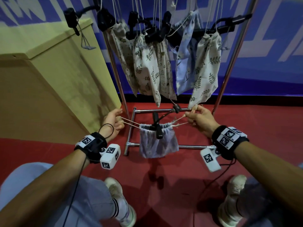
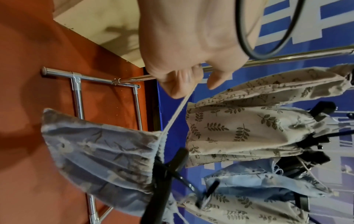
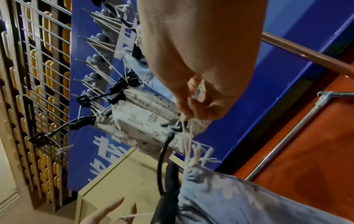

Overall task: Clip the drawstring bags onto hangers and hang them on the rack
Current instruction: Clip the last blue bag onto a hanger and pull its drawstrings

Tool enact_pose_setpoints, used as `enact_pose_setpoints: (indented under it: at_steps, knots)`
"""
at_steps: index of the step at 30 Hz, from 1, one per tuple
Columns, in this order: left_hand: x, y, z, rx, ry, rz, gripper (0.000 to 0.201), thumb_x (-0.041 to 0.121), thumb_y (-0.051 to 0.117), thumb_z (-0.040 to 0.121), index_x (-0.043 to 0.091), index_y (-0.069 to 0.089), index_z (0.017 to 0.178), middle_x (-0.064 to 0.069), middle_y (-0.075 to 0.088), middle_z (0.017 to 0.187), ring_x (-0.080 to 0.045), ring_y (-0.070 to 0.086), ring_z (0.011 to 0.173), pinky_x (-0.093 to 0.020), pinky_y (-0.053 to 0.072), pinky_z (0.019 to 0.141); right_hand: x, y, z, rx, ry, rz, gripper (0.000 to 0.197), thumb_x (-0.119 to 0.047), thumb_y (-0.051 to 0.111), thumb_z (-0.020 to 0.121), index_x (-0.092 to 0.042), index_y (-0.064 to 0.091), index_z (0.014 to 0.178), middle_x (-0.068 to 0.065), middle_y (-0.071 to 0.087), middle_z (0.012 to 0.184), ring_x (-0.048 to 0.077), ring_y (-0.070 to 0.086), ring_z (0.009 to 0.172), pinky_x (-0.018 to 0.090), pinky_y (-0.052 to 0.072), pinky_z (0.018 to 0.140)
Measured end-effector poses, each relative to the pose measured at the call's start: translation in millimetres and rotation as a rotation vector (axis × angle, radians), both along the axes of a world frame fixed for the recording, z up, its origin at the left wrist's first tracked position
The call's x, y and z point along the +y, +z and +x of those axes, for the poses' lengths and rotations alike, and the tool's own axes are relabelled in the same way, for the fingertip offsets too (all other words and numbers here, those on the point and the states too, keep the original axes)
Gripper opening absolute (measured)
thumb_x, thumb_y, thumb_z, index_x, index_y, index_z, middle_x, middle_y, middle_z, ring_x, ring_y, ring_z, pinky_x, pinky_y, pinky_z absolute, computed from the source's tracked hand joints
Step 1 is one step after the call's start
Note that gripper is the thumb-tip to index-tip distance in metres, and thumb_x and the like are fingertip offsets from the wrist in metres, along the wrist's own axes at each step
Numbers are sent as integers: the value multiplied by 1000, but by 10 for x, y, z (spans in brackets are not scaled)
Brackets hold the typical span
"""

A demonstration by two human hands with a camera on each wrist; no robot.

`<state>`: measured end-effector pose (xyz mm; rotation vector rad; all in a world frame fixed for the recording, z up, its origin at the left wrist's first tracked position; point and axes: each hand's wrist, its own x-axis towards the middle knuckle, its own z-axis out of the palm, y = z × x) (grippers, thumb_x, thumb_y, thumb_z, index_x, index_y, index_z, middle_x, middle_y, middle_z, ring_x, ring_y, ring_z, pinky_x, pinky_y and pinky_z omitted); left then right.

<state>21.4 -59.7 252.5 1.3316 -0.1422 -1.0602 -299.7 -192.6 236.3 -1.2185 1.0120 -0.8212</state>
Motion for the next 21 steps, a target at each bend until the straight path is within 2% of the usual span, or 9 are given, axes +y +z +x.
enact_pose_setpoints:
  at_steps: [2, 4, 7, 9, 13, 15, 17, 19, 21]
  knots:
    - [-12, -30, 55, -19, 53, 2, 11, 17, 61, 91, 12, 52, 88, 10, 19, 43, -5, 16, 29, -13, 14, 32, -10, -38, -3, 90, -35, -65, 45, 16, 57, 91, -19, 36, 72, 5, 42, 57, 10, 40, 39, 21, 30, 39]
    - [-20, -57, 139, -33, 109, 30, 17, 15, 59, 90, 16, 46, 80, 10, 19, 41, -5, 15, 28, -11, 14, 32, -113, -137, -88, 173, -148, -91, 45, 16, 58, 89, -19, 37, 69, 5, 39, 57, 10, 42, 37, 21, 35, 40]
    - [-2, -36, 251, -56, 157, 86, 14, 14, 54, 92, 15, 46, 81, 9, 19, 40, -6, 15, 28, -11, 13, 32, -332, -385, -315, 309, -334, -53, 24, -10, 73, 73, -24, 55, 65, 3, 54, 60, 20, 59, 54, 36, 52, 58]
    - [5, -18, 269, -56, 150, 109, 14, 16, 50, 94, 16, 46, 81, 9, 19, 39, -6, 14, 27, -13, 12, 31, -511, -570, -422, 349, -406, -49, 20, -16, 75, 69, -29, 61, 65, 4, 64, 66, 26, 67, 65, 42, 57, 68]
    - [-13, 10, 173, -109, 169, 115, 17, 12, 50, 93, 17, 42, 79, 10, 20, 36, -5, 15, 25, -10, 13, 31, -521, -555, -377, 432, -434, -106, 18, -22, 73, 69, -29, 56, 66, 8, 68, 65, 36, 72, 70, 47, 62, 70]
    - [-26, 69, 72, -109, 144, 80, 19, 11, 50, 92, 17, 41, 77, 10, 20, 38, -5, 15, 26, -9, 13, 32, -368, -333, -277, 364, -394, -82, 25, -16, 73, 78, -23, 52, 67, 4, 61, 61, 28, 68, 55, 39, 59, 57]
    - [-37, 203, -93, -80, 35, 27, 22, 13, 48, 95, 17, 41, 75, 10, 21, 38, -4, 16, 26, -10, 13, 31, -109, 57, -95, 189, -293, -20, 36, -5, 68, 91, -22, 44, 70, 5, 57, 62, 10, 50, 36, 21, 41, 38]
    - [-48, 371, -326, -114, -134, 13, 25, 17, 46, 98, 17, 43, 73, 9, 27, 37, -4, 22, 25, -11, 17, 29, 65, 382, 78, 16, -127, 16, 26, -4, 67, 93, -18, 48, 82, 8, 61, 64, 6, 39, 36, 15, 28, 35]
    - [-33, 546, -594, -190, -285, -25, 20, 15, 49, 97, 14, 49, 77, 1, 41, 44, -5, 25, 27, -11, 19, 32, 222, 670, 218, -107, 53, 50, 18, -9, 70, 92, -16, 54, 97, 10, 67, 73, 8, 39, 42, 18, 27, 38]
